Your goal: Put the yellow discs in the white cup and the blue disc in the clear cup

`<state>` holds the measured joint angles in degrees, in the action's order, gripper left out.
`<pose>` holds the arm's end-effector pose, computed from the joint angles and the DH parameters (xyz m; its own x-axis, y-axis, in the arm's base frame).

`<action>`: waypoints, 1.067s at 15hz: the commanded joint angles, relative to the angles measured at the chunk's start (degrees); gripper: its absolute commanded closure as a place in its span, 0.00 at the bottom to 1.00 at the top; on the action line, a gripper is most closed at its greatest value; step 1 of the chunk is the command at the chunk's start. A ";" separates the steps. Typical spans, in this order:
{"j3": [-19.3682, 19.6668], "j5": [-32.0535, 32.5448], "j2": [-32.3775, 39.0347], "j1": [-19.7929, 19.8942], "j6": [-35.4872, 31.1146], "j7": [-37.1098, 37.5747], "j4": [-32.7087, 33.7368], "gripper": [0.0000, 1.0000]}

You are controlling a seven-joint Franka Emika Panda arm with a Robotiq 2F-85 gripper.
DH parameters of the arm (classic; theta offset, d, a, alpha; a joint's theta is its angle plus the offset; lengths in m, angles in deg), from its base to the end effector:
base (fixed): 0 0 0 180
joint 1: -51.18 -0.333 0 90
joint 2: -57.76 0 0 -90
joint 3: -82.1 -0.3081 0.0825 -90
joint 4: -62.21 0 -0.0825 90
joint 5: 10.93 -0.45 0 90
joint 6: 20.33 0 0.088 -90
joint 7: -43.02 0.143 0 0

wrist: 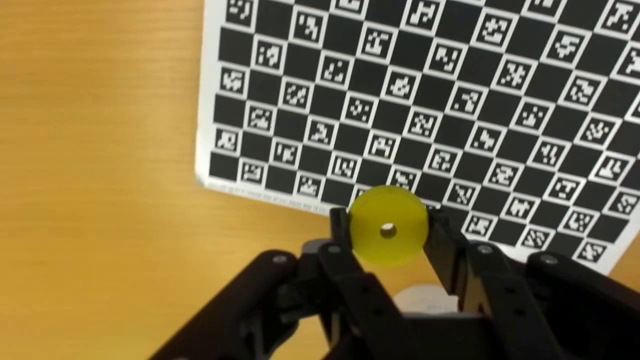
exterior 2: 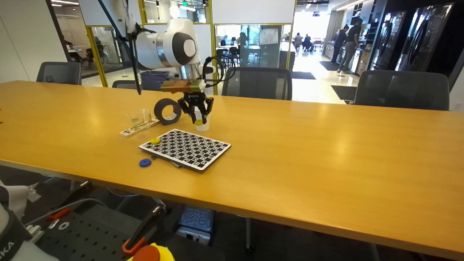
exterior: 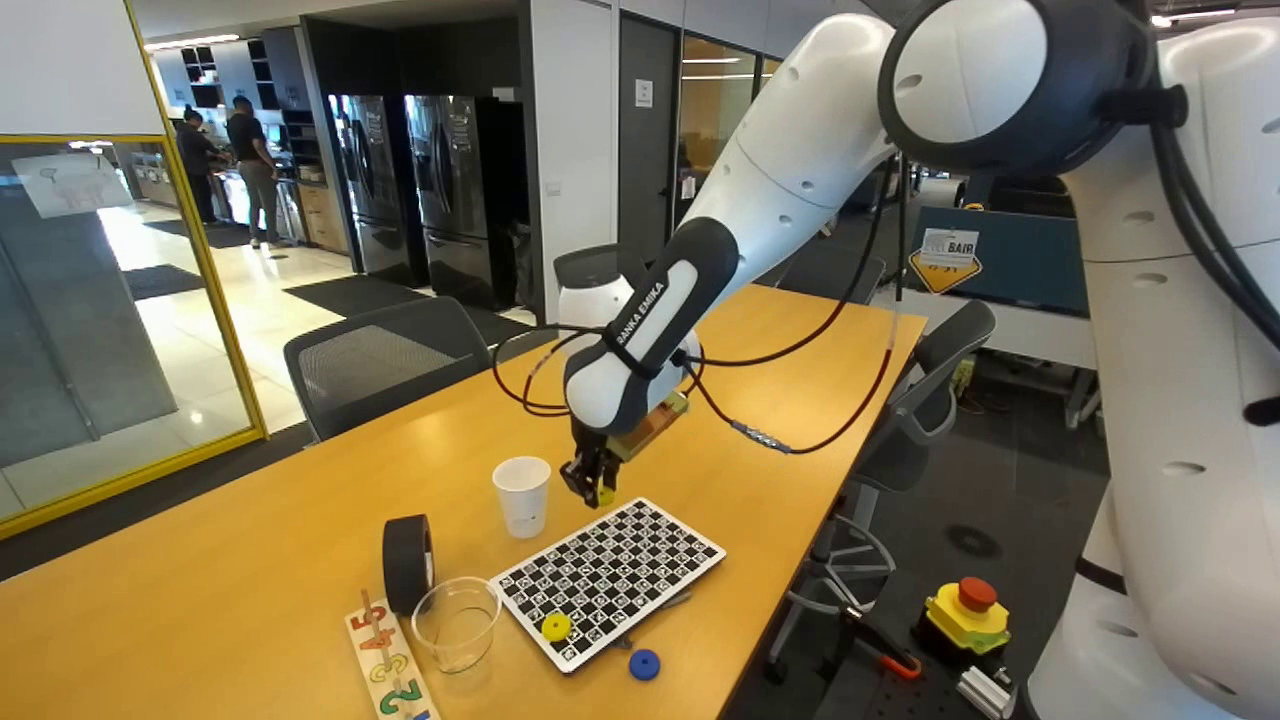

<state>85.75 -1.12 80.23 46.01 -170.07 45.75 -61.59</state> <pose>0.6089 0.0146 0.1208 0.9896 0.1326 0.0562 0.1254 -0.9853 0.1161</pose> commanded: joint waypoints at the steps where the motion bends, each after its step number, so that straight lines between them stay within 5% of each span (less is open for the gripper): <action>1: 0.33 3.68 -2.73 -1.42 2.87 1.70 5.00 0.78; 16: -7.21 -4.84 8.72 2.65 2.70 -9.15 19.84 0.79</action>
<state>79.66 -4.25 86.85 47.47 -168.98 38.96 -45.41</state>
